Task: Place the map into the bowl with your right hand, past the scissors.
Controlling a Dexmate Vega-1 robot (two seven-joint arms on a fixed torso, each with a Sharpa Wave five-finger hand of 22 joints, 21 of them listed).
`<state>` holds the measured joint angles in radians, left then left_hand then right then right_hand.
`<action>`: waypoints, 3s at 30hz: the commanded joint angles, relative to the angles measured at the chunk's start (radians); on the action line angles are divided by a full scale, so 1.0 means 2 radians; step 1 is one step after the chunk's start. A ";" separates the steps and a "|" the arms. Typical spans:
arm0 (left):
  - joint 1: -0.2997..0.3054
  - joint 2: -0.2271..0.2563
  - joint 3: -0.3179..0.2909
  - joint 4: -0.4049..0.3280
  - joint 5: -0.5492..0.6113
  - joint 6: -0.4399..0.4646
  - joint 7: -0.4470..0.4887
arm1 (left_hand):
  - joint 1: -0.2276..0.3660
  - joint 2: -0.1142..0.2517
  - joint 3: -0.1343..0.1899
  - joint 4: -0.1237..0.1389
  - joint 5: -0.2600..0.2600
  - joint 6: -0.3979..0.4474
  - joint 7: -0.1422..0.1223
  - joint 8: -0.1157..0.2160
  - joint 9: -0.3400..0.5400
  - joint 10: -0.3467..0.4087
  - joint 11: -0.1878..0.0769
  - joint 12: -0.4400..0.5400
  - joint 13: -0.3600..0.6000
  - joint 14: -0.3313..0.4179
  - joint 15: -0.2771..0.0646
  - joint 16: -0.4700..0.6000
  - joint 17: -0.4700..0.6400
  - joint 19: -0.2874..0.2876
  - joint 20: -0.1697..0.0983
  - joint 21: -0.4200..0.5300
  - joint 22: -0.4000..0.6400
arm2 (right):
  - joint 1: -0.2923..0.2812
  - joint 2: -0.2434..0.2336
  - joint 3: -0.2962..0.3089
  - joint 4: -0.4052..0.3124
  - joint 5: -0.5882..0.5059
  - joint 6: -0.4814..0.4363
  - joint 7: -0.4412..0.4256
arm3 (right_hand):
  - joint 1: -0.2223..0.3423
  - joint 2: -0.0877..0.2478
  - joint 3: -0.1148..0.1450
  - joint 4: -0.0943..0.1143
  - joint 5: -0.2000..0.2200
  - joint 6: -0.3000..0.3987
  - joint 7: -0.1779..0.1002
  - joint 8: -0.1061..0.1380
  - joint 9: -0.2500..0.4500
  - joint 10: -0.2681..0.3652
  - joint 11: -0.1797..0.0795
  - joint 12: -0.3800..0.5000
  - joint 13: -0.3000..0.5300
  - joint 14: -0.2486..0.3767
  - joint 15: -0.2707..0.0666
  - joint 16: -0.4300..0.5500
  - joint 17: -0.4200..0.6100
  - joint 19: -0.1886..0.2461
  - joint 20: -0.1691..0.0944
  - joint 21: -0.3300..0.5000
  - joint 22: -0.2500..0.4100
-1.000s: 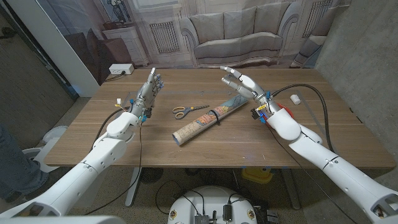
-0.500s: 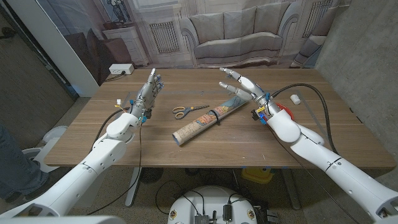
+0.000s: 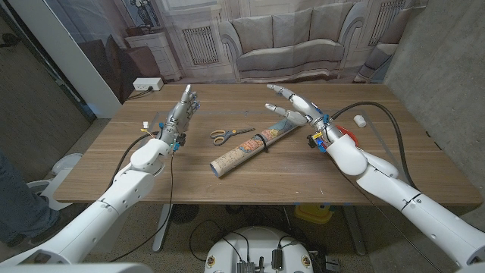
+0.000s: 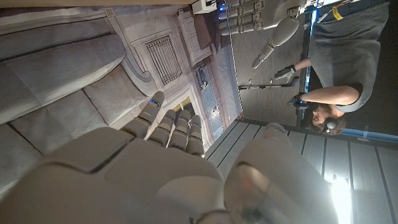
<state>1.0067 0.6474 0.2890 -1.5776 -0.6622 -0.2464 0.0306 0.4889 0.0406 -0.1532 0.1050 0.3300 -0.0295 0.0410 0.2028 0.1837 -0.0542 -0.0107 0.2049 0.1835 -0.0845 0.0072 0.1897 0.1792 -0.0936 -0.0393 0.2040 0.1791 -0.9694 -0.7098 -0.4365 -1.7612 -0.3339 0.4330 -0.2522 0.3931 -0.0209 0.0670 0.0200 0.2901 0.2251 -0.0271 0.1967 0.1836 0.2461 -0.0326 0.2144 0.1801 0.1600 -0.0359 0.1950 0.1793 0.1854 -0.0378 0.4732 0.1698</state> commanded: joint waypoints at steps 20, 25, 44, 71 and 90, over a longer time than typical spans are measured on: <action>-0.017 -0.005 0.006 0.019 0.000 -0.004 -0.016 | 0.003 0.003 -0.007 0.000 0.002 0.003 0.003 -0.002 0.001 0.000 0.003 -0.001 0.002 -0.002 -0.001 -0.001 0.002 -0.003 -0.013 0.000 0.001 | -0.003 -0.026 -0.003 -0.036 -0.019 -0.044 0.008 | 0.015 0.004 0.003 -0.009 0.007 -0.001 -0.004 -0.001 0.003 -0.001 -0.006 -0.001 0.001 0.007 -0.024 -0.001 0.001 0.008 -0.044 -0.006 0.002; -0.020 -0.004 0.007 0.019 0.001 -0.002 -0.016 | 0.003 0.003 -0.007 0.000 0.002 0.003 0.002 -0.002 0.001 -0.001 0.002 -0.001 0.002 -0.002 -0.002 -0.001 0.002 -0.003 -0.013 -0.001 0.001 | -0.006 -0.030 -0.002 -0.043 -0.022 -0.051 0.009 | 0.018 0.005 0.004 -0.011 0.008 -0.003 -0.002 -0.002 0.003 -0.004 -0.001 -0.002 0.001 0.007 -0.023 -0.002 0.001 0.009 -0.044 -0.008 0.002; -0.024 0.000 0.007 0.016 0.001 0.004 -0.017 | 0.004 0.004 -0.010 0.000 0.002 0.004 0.003 -0.002 0.001 0.000 0.003 -0.001 0.002 -0.002 -0.001 0.000 0.002 -0.002 -0.014 0.000 0.001 | -0.010 -0.041 -0.004 -0.059 -0.040 -0.070 0.010 | 0.024 0.006 0.006 -0.015 0.009 -0.007 0.004 -0.003 0.003 -0.006 0.004 -0.003 0.002 0.005 -0.022 -0.003 0.001 0.013 -0.044 -0.012 0.002; -0.016 0.004 0.004 0.010 -0.001 0.000 -0.018 | 0.005 0.005 -0.013 0.000 0.001 0.004 0.003 -0.003 0.001 0.000 0.002 -0.001 0.002 -0.002 0.000 0.000 0.002 -0.002 -0.013 0.000 0.001 | -0.005 -0.056 -0.022 -0.086 -0.094 -0.115 0.024 | 0.051 0.002 0.011 -0.033 0.014 -0.009 0.001 -0.001 0.003 -0.009 -0.001 -0.004 0.002 0.004 -0.022 -0.004 0.000 0.015 -0.043 -0.022 0.001; -0.014 0.007 0.001 0.013 -0.003 0.001 -0.022 | 0.005 0.006 -0.015 0.000 0.001 0.004 0.003 -0.003 0.001 0.000 0.002 -0.001 0.002 -0.002 0.000 0.000 0.003 -0.002 -0.013 0.000 0.002 | 0.003 -0.060 -0.041 -0.096 -0.126 -0.146 0.038 | 0.075 -0.002 0.016 -0.048 0.019 -0.014 -0.001 -0.002 0.003 -0.015 -0.006 -0.006 0.002 0.002 -0.022 -0.005 0.000 0.016 -0.043 -0.031 0.001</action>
<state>0.9766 0.6579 0.2950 -1.5554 -0.6667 -0.2449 -0.0091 0.4970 0.0488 -0.1740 0.1037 0.3300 -0.0240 0.0466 0.2028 0.1836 -0.0544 -0.0105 0.2049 0.1835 -0.0845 0.0073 0.1897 0.1791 -0.0955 -0.0374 0.2040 0.1789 -0.9734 -0.8262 -0.4963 -1.9434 -0.5470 0.1723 -0.1882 0.5326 -0.0235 0.0939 -0.0681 0.3220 0.2017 -0.0325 0.1916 0.1885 0.2191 -0.0413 0.2065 0.1801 0.1652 -0.0412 0.1877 0.1769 0.2063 -0.0408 0.4137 0.1698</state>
